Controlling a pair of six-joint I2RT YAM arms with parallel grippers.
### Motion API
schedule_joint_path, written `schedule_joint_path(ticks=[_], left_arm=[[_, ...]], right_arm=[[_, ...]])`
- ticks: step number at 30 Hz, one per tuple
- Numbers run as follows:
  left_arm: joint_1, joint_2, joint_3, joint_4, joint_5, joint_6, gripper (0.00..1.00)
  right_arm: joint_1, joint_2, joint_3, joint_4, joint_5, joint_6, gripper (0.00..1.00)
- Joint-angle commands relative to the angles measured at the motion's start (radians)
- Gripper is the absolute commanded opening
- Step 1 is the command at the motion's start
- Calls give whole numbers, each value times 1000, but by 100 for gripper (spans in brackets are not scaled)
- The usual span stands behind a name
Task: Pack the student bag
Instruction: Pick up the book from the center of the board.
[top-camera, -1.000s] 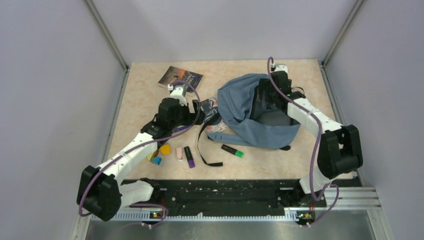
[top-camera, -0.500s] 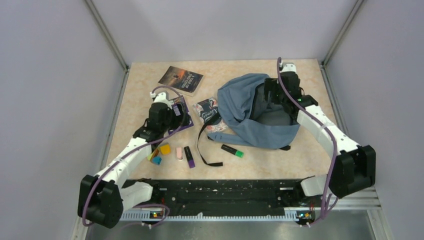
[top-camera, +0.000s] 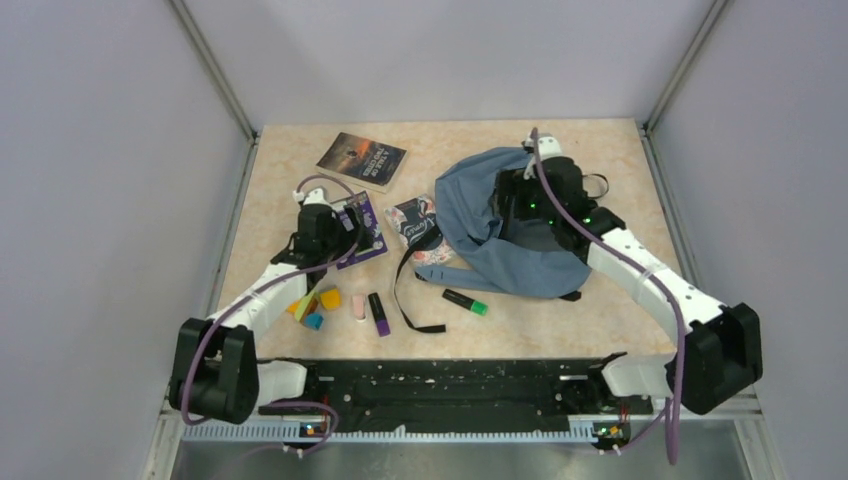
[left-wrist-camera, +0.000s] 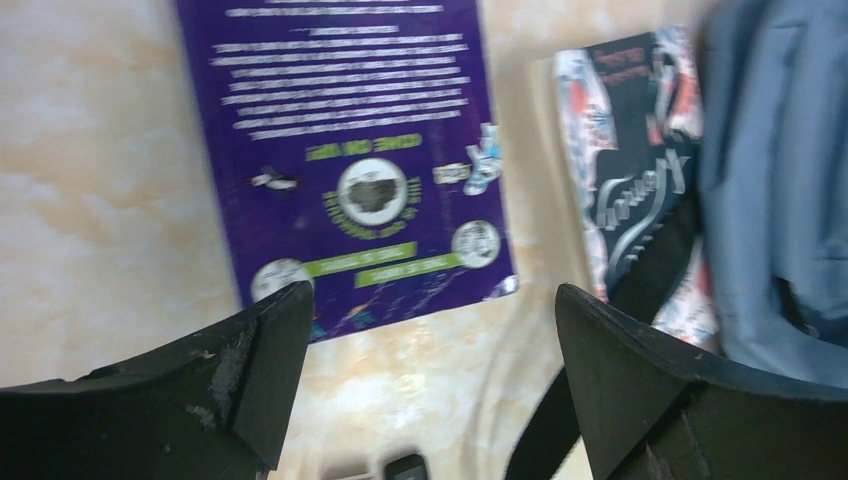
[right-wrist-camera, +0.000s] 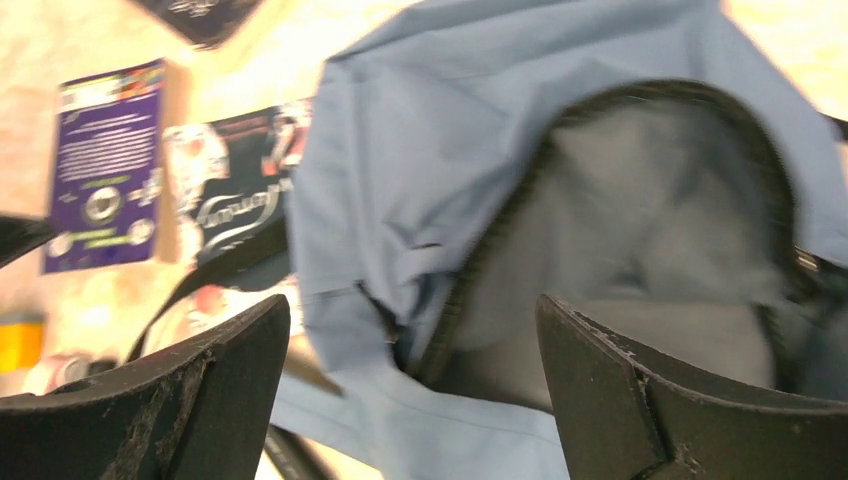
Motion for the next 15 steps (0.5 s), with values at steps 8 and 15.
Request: schedule_joint_path(ticks=[8, 15], left_arm=[[-36, 274, 113, 464, 282, -221, 87], [-40, 456, 162, 608, 321, -335, 76]], right_arm=[[201, 159, 26, 212, -19, 11, 90], [213, 125, -4, 207, 6, 18, 89]])
